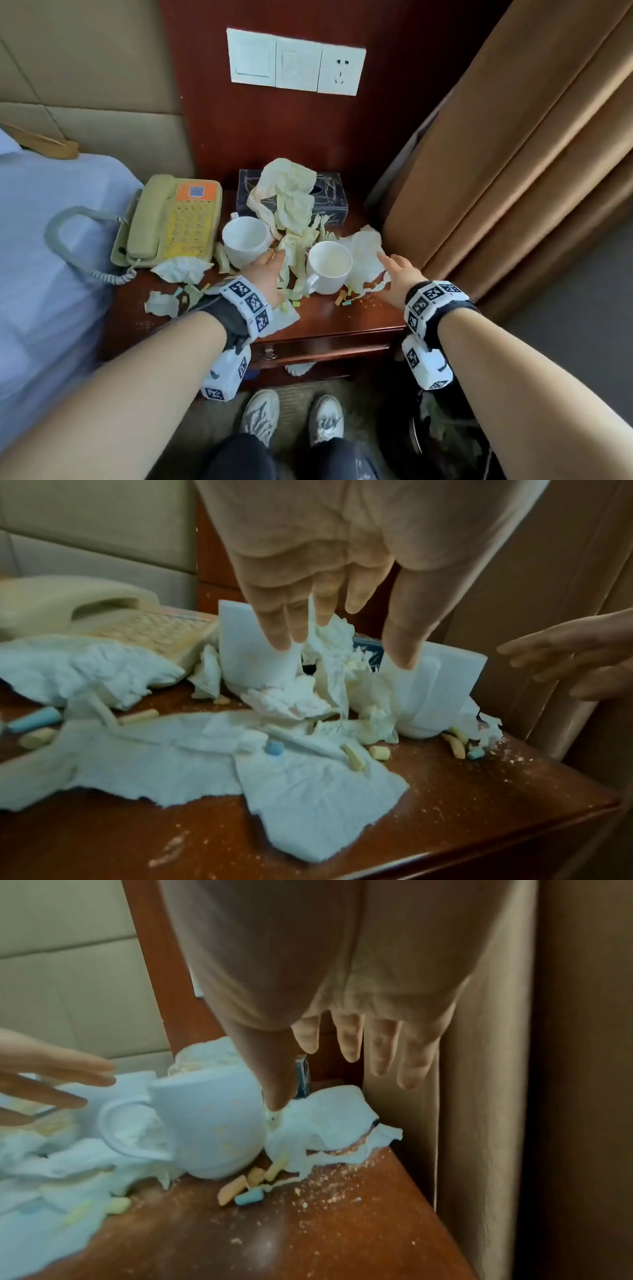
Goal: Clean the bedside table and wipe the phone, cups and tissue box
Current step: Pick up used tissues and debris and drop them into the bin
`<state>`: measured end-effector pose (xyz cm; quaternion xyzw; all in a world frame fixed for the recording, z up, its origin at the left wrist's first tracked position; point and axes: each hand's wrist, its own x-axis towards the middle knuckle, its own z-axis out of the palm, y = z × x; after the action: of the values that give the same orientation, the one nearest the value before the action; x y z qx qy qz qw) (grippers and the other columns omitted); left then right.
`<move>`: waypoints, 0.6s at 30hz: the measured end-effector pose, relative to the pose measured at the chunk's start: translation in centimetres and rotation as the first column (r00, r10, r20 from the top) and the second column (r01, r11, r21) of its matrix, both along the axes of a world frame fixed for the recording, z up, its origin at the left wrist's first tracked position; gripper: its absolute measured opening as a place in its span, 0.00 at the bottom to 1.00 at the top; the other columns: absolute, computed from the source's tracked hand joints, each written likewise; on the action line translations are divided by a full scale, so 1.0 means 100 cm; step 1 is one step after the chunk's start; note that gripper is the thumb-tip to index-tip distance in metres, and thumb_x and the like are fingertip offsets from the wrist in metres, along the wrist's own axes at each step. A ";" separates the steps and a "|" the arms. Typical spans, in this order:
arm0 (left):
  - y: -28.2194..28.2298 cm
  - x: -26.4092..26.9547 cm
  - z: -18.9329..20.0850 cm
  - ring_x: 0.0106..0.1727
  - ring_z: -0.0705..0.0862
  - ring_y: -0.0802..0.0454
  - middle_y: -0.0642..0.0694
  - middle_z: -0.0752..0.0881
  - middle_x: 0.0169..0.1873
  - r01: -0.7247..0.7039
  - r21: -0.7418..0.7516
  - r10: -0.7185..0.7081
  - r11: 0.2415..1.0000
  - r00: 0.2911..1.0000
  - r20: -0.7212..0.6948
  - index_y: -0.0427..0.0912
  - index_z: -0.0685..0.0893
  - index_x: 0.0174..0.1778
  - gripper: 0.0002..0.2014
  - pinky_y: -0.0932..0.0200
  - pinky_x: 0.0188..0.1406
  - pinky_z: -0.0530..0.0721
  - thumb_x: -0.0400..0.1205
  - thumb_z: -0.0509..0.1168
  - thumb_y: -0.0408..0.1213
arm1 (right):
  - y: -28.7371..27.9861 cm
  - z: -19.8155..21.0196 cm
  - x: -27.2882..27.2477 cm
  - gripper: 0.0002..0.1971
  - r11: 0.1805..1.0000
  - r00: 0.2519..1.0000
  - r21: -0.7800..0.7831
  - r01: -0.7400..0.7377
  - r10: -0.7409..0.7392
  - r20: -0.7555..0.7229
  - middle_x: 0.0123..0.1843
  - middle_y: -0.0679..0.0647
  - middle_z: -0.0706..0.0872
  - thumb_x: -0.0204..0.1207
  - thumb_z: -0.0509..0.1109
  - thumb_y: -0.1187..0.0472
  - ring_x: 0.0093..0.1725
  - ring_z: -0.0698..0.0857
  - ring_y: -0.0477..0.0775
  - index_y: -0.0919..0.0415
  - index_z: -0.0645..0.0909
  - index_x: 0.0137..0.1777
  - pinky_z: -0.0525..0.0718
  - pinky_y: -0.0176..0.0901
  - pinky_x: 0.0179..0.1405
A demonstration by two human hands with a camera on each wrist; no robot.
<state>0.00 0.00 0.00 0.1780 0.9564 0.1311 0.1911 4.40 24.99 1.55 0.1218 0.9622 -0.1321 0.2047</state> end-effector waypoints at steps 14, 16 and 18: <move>0.032 -0.032 -0.042 0.79 0.58 0.41 0.43 0.54 0.80 -0.069 -0.171 0.080 0.983 0.995 0.060 0.50 0.44 0.82 0.43 0.49 0.75 0.68 0.77 0.65 0.32 | 0.010 -0.055 -0.080 0.35 0.990 0.980 0.038 -0.138 0.131 0.149 0.76 0.59 0.62 0.76 0.67 0.58 0.74 0.66 0.63 0.49 0.55 0.79 0.72 0.55 0.72; 0.035 -0.035 -0.044 0.75 0.65 0.40 0.41 0.62 0.75 -0.088 -0.198 0.103 0.976 0.992 0.066 0.48 0.53 0.80 0.37 0.49 0.71 0.72 0.78 0.64 0.33 | 0.015 -0.058 -0.086 0.27 0.994 0.989 0.014 -0.108 0.106 0.104 0.73 0.60 0.69 0.77 0.65 0.62 0.70 0.73 0.62 0.54 0.65 0.76 0.76 0.51 0.67; 0.036 -0.039 -0.044 0.70 0.70 0.40 0.40 0.69 0.69 -0.110 -0.211 0.121 0.971 0.992 0.042 0.44 0.64 0.75 0.27 0.51 0.67 0.73 0.79 0.61 0.32 | 0.019 -0.060 -0.089 0.19 0.997 0.997 -0.010 -0.074 0.074 0.034 0.70 0.60 0.76 0.79 0.62 0.61 0.68 0.76 0.61 0.57 0.73 0.71 0.75 0.48 0.64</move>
<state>-3.95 3.56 -4.43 0.0973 0.9679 0.0461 0.2270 -4.46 26.85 -4.42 0.0874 0.9619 -0.1263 0.2263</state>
